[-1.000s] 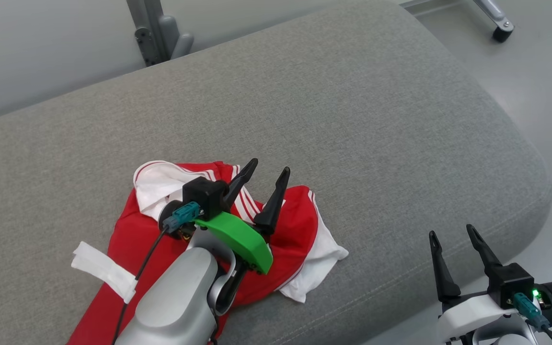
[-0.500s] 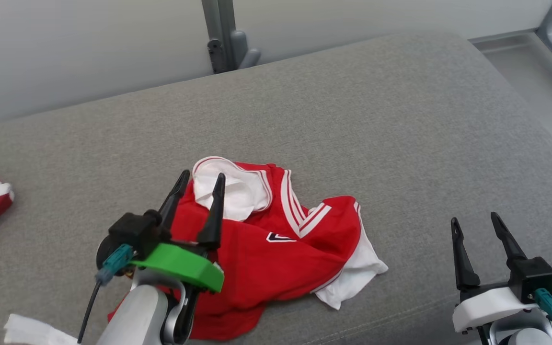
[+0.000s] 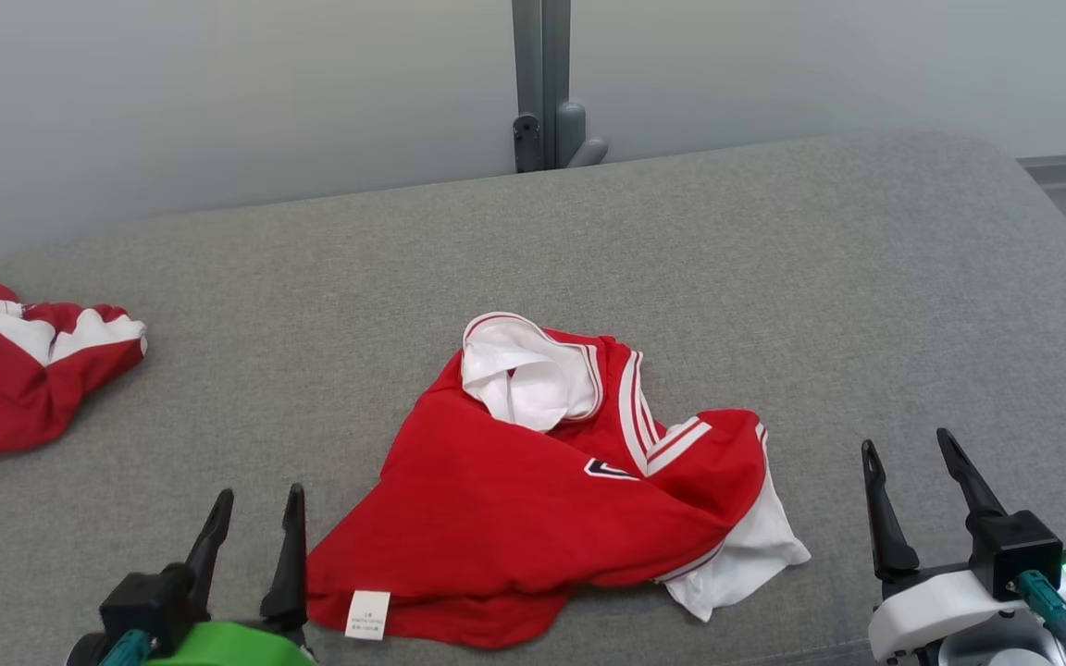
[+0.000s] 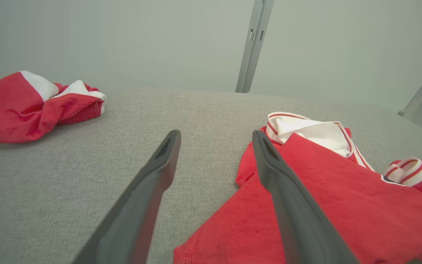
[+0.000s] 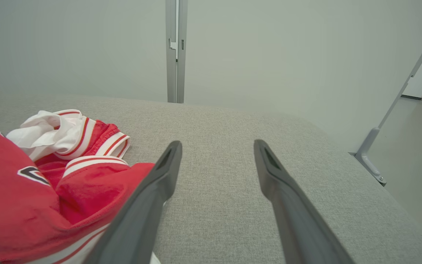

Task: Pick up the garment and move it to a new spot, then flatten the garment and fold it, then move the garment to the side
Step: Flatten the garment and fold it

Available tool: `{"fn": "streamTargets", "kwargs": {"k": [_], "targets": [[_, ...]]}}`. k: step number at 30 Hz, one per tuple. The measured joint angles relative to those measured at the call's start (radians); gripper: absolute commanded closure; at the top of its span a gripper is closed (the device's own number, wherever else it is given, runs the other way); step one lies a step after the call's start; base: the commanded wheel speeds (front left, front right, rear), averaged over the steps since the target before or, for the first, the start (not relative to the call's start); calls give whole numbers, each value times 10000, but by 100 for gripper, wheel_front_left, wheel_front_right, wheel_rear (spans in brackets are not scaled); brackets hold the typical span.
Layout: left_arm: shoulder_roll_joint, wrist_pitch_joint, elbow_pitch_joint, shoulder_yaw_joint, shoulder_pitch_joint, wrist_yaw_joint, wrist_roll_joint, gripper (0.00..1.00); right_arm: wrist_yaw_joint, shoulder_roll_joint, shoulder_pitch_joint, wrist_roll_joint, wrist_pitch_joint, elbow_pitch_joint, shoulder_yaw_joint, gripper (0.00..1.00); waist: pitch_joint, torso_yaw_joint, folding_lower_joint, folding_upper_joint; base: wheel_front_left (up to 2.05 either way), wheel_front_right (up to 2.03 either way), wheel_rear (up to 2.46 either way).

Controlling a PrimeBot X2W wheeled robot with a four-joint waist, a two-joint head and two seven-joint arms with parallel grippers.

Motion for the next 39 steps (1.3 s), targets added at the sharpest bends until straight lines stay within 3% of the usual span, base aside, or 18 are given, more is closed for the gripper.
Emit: {"fn": "streamTargets", "kwargs": {"k": [10,20,26,39], "targets": [[-403,0,153,1829,1756,-199,211,0,0,0,224,-61,0,343,-84,0,-407,300,0,0,0,0,0],[-826,0,-15,2903,2475,-451,761,0,0,-2,411,-35,0,767,-265,0,-462,465,0,0,0,0,0],[-851,0,-487,2667,2414,-579,1135,0,0,0,440,35,0,1007,-186,0,-450,538,0,0,0,0,0],[-495,0,-646,1789,2154,-581,702,0,0,0,410,98,0,1139,163,0,-457,316,0,0,0,0,0]]}}
